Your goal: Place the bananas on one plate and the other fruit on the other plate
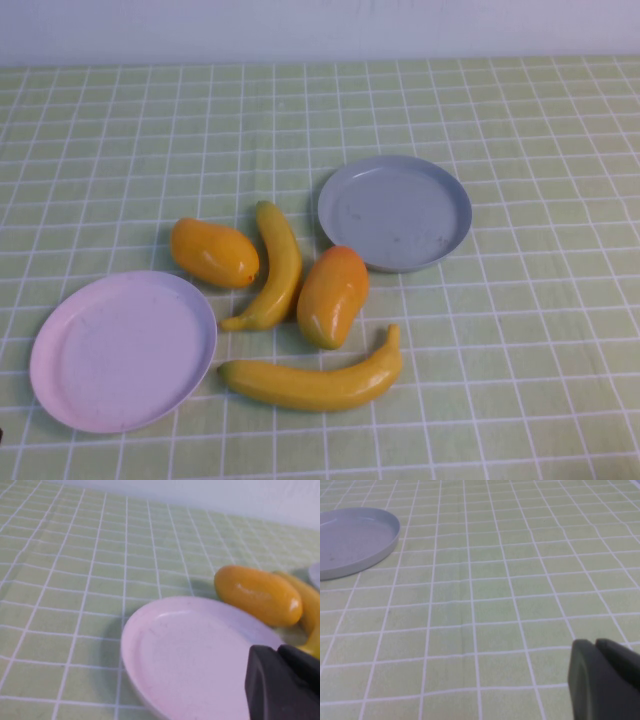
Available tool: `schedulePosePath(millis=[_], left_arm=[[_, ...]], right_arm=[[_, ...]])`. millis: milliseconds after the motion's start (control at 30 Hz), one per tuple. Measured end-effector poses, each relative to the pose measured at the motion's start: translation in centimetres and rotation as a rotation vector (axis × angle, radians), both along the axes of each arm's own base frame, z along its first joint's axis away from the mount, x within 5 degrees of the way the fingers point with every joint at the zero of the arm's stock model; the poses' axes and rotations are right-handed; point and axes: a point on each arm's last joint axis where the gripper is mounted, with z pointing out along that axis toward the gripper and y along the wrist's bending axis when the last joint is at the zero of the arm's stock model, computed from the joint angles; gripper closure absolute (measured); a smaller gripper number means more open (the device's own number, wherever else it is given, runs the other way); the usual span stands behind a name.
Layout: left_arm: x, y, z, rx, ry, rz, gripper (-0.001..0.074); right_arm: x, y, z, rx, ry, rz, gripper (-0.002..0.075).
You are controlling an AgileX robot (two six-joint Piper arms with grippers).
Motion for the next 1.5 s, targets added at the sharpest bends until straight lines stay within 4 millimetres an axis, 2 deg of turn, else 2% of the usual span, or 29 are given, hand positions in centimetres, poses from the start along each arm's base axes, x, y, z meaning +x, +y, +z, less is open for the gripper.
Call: schedulePosePath(millis=[300, 667, 767, 900, 967, 1133, 1300, 1500], left_arm=[[0.1, 0.0, 0.8, -0.349, -0.036, 0.046, 0.0734], [0.1, -0.1, 0.8, -0.473, -0.016, 0.057, 0.0734], [0.4, -0.3, 2.3, -0.465, 0.064, 0.06, 0.0734], [1.2, -0.6, 5.5, -0.35, 0.169, 0.037, 0.0734], [2.2, -0.8, 8.2, -0.239, 0.215, 0.004, 0.0734], [5.2, -1.5, 12.5, 0.009, 0.363, -0.096, 0.0734], [8.9, -2.5, 14.3, 0.226, 0.502, -0.272, 0.0734], [14.7, -4.2, 15.2, 0.398, 0.555, -0.535, 0.0734]], right_arm=[[0.0, 0.0, 0.0, 0.0, 0.0, 0.0, 0.0743], [0.0, 0.0, 0.0, 0.0, 0.0, 0.0, 0.0743], [0.0, 0.0, 0.0, 0.0, 0.0, 0.0, 0.0743], [0.0, 0.0, 0.0, 0.0, 0.0, 0.0, 0.0743], [0.0, 0.0, 0.0, 0.0, 0.0, 0.0, 0.0743], [0.0, 0.0, 0.0, 0.0, 0.0, 0.0, 0.0743], [0.0, 0.0, 0.0, 0.0, 0.0, 0.0, 0.0743], [0.0, 0.0, 0.0, 0.0, 0.0, 0.0, 0.0743]])
